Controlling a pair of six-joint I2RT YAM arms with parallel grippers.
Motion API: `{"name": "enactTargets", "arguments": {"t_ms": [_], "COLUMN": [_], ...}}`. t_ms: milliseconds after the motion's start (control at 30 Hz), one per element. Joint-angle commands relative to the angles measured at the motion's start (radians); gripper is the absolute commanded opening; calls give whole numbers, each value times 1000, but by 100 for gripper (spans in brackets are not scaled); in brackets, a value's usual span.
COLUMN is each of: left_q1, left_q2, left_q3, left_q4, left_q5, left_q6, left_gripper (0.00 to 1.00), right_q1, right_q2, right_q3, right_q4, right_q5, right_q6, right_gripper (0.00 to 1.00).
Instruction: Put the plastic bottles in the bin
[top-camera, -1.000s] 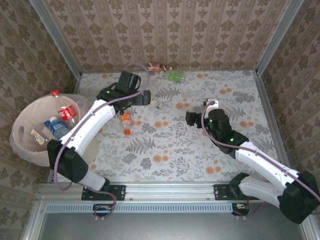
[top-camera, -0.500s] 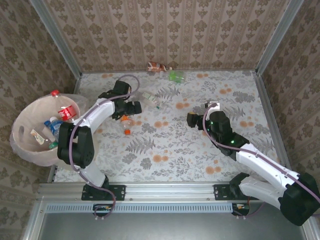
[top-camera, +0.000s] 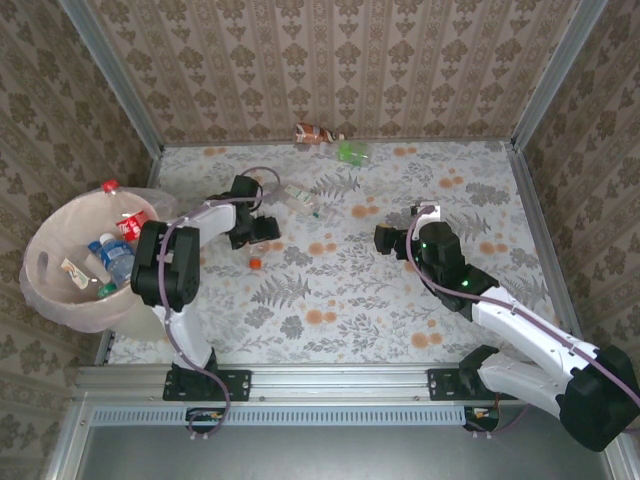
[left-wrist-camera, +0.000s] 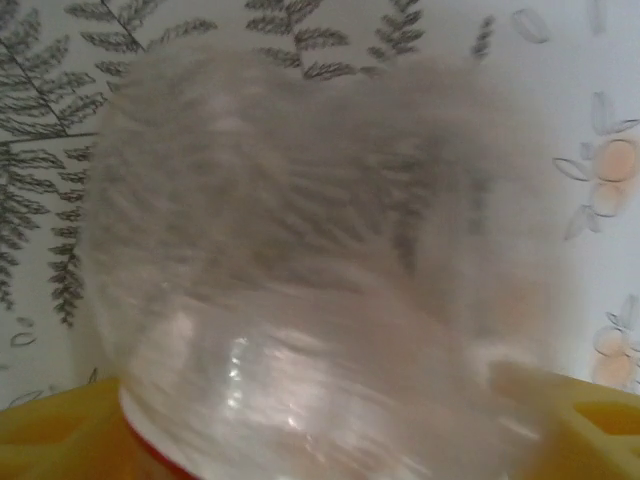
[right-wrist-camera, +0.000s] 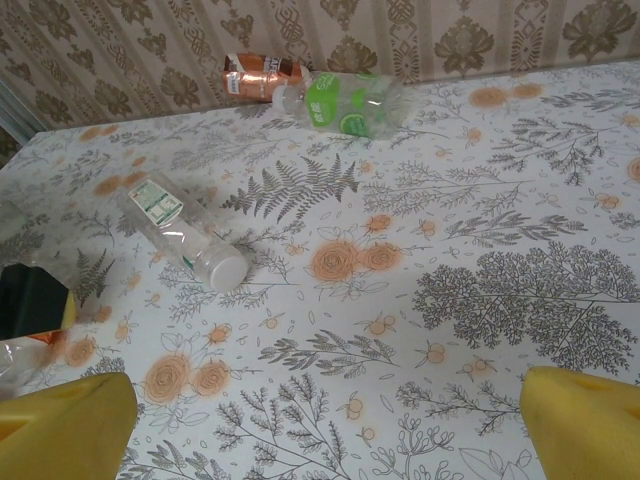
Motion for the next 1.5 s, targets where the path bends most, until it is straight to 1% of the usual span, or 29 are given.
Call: {"name": "enactTargets", "arguments": {"t_ms": [0, 100, 133, 233, 333, 367, 500, 600, 733, 867, 1200, 1267, 1333, 1467], "left_q1": [-1, -1, -4, -16, -43, -53, -100, -124, -123, -123, -118, -116, -114, -113], "left_q2": [38, 40, 32, -18, -108, -139, -277, -374, -501, -595, -771, -800, -818, -827], "left_q3": [15, 20, 18, 14, 24, 26, 45, 56, 58, 97, 231, 246, 270, 364], "left_q4": [34, 31, 30, 13, -23, -32, -72, -94, -93, -122, -207, -216, -244, -330], "left_q5": [9, -3, -3, -23, -73, -97, -189, -236, -196, -170, -151, -193, -256, -358], "left_q6": [10, 9, 14, 32, 56, 61, 89, 104, 124, 152, 219, 250, 279, 340], "left_gripper": [71, 60, 58, 52, 50, 50, 47, 45, 45, 45, 45, 45, 45, 45], "right_q1": [-5, -6, -6, -6, -6, -5, -5, -1, 3, 19, 44, 45, 46, 47], "right_q2": [-19, -28, -29, -30, -24, -25, -50, -51, -28, -5, 56, 66, 74, 90], "right_q3": [13, 10, 9, 9, 9, 6, -30, -42, -26, -15, 20, 26, 31, 42], "right_q4": [-28, -34, -34, -31, -16, 0, 139, 214, 228, 247, 259, 260, 259, 253], "right_q5": [0, 3, 6, 6, -7, -26, -183, -247, -315, -385, -370, -370, -371, -369], "right_q6": [7, 6, 7, 8, 6, 2, -19, -33, -59, -78, -88, -91, -94, -98], "right_gripper": [100, 100, 100, 100, 100, 100, 100, 100, 100, 100, 100, 100, 100, 100]}}
